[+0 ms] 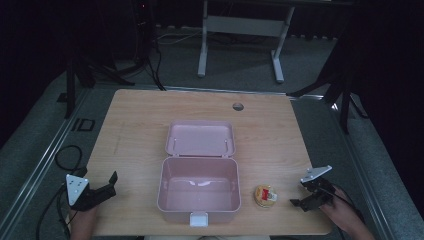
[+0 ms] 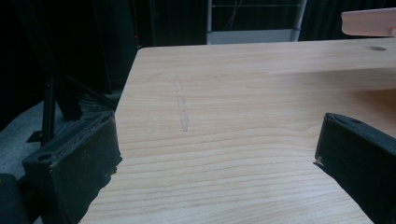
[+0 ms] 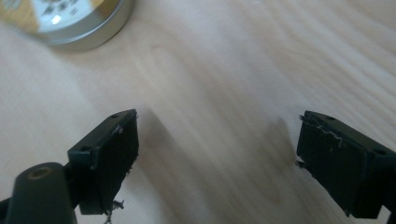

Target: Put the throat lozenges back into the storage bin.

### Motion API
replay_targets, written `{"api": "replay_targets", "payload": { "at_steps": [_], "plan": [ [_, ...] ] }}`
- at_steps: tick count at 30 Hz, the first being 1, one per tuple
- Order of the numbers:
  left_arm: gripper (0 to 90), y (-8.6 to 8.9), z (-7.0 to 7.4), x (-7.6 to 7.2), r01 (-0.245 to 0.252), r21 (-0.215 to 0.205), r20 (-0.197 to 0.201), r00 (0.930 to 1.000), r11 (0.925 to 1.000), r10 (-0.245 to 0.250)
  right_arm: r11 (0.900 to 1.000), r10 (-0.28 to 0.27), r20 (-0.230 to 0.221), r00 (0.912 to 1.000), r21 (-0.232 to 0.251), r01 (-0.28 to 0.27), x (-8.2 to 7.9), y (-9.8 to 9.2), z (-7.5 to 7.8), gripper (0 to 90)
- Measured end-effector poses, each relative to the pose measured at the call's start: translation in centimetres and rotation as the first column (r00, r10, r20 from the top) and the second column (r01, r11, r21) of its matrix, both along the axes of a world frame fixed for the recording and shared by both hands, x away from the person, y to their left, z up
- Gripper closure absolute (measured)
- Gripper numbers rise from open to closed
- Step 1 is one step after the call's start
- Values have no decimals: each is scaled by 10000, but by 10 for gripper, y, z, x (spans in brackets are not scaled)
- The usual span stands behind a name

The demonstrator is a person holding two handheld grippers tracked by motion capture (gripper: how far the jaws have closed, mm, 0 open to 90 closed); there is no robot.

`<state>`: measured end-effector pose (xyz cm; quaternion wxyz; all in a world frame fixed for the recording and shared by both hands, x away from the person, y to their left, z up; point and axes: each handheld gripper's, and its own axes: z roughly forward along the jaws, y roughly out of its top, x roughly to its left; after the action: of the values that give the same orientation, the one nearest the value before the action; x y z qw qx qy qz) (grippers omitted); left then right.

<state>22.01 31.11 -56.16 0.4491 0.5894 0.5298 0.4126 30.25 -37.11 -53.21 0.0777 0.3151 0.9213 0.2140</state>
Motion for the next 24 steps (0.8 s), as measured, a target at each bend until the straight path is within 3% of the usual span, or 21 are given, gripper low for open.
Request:
{"api": "replay_targets", "payload": {
  "at_steps": [1,4,6,8,9,11,13,16,17,20,21,22,24],
  "plan": [
    [2,0,0,0,22,6,6,10000,10000,-22,9978,491,-370,9981,-427,-507,1,5,2,126],
    [2,0,0,0,48,14,16,10000,10000,-48,9878,1085,-772,9911,-1040,-1162,2,12,5,132],
    [2,0,0,0,48,1,0,10000,10000,-48,9767,1467,-1195,9819,-1400,-1629,3,17,6,136],
    [2,0,0,0,49,22,-6,10000,10000,-49,9550,1844,-1505,9713,-2060,-2132,3,22,7,135],
    [2,0,0,0,47,29,-3,10000,10000,-47,9392,2085,-1755,9621,-2384,-2470,3,26,8,136],
    [2,0,0,0,49,21,-11,10000,10000,-49,9207,2339,-2087,9496,-2663,-2853,2,31,10,136],
    [2,0,0,0,50,9,-10,10000,10000,-50,8864,2715,-2504,9293,-3111,-3428,1,37,10,135],
    [2,0,0,0,78,15,-12,10000,10000,-78,8578,2921,-2832,9135,-3447,-3812,2,43,12,138],
    [2,0,0,0,78,15,-12,10000,10000,-78,8578,2921,-2832,9135,-3447,-3812,2,43,12,138],
    [2,0,0,0,108,2,-4,9999,9999,-108,8333,2933,-3164,9021,-3779,-4035,4,50,14,138],
    [2,0,0,0,108,2,-4,9999,9999,-108,8333,2933,-3164,9021,-3779,-4035,4,50,14,138],
    [2,0,0,0,120,-5,2,9999,9999,-120,8007,3162,-3080,8973,-4206,-4266,1,56,14,127],
    [2,0,0,0,150,-19,3,9999,9999,-150,8030,3159,-3049,8985,-4185,-4243,1,61,15,128]
  ]
}}
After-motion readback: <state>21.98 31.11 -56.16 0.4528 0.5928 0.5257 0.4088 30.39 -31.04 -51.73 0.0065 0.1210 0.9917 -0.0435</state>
